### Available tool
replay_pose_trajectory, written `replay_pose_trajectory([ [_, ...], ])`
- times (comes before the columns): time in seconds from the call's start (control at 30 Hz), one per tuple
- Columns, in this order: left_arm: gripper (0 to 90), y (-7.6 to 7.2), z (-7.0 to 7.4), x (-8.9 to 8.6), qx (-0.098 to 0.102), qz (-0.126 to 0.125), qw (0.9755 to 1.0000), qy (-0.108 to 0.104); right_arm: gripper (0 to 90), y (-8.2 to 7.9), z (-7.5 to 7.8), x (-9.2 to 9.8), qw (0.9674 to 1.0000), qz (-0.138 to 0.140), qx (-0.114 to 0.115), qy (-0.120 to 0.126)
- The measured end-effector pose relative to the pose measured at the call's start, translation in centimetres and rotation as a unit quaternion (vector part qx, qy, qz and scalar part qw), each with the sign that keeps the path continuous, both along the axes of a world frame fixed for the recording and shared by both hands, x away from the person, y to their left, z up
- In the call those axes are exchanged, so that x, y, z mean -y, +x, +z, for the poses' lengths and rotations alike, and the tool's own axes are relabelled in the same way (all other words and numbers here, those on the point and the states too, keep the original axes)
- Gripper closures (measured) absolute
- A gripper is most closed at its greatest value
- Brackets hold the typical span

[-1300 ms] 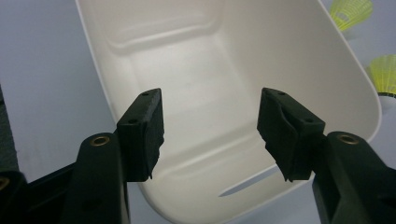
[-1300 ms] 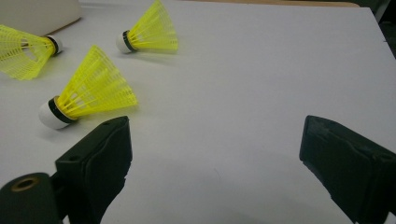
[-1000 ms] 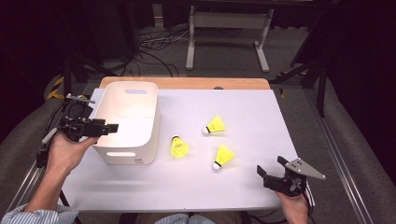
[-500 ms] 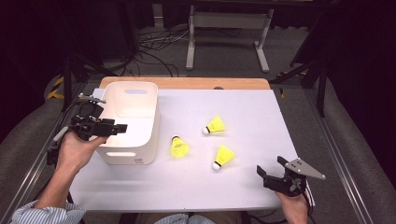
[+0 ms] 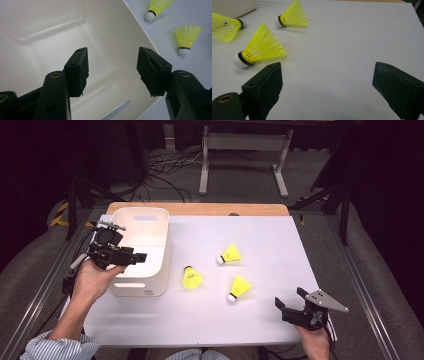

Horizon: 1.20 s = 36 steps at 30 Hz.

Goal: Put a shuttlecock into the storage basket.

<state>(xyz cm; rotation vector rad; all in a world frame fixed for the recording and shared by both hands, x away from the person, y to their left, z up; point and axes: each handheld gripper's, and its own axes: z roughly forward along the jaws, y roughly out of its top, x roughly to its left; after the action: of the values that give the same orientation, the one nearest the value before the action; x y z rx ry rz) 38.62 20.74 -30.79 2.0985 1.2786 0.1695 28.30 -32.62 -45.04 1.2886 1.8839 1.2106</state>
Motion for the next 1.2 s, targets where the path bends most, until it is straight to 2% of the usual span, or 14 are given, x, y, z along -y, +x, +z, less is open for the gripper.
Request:
replay_pose_trajectory([
  [0.6, 43.5, 0.4, 0.1, 2.7, 0.003, -0.026, 0.9997, -0.003, 10.0, 0.0, 0.0, 0.0, 1.0, 0.001, -0.001, 0.001],
  [1.2, 43.9, 0.7, 0.3, 5.6, 0.01, -0.058, 0.9983, -0.003, 10.0, 0.0, 0.0, 0.0, 1.0, 0.001, -0.001, 0.0],
])
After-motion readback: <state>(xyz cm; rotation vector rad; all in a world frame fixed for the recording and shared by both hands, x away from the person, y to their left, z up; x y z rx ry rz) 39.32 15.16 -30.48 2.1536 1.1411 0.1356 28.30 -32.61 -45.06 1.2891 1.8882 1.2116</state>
